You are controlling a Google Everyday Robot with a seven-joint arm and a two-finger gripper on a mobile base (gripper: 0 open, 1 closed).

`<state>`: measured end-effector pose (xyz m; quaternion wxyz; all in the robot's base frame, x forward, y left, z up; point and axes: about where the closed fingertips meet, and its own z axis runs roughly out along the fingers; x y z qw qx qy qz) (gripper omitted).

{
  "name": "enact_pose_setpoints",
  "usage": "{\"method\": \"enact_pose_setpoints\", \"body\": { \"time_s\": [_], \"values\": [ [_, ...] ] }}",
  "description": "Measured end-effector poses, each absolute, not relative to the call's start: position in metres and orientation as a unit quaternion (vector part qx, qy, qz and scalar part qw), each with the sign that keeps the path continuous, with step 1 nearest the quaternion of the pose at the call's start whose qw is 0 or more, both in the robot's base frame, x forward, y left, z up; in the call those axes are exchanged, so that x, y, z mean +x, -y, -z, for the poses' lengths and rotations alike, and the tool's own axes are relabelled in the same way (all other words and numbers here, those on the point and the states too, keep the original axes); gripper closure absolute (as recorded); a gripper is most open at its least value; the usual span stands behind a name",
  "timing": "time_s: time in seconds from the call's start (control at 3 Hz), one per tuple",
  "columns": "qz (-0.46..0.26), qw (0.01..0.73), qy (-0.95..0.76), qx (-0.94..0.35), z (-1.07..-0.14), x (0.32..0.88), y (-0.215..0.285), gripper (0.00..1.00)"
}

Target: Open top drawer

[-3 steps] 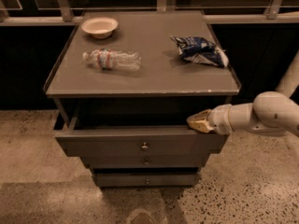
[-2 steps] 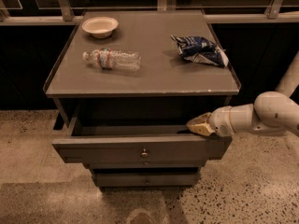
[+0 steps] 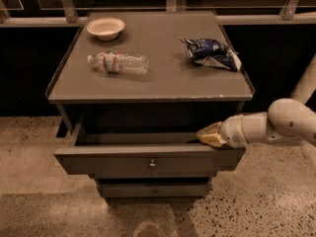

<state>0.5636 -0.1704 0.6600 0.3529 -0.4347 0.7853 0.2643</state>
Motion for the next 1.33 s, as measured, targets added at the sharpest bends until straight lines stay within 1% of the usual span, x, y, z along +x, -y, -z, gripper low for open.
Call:
{"method": "enact_pose_setpoints", "body": {
  "time_s": [0.33, 0.67, 1.0, 1.33],
  "values": [
    [-0.259, 0.358, -0.791, -0.423, -0.665, 0.536, 0.174, 1.00],
    [-0.259, 0.358, -0.791, -0.423, -0.665, 0.537, 0.174, 1.00],
    [-0.253, 0.362, -0.800, -0.406, -0.668, 0.507, 0.178, 1.00],
    [-0.225, 0.383, -0.808, -0.387, -0.683, 0.491, 0.187, 1.00]
  ]
}}
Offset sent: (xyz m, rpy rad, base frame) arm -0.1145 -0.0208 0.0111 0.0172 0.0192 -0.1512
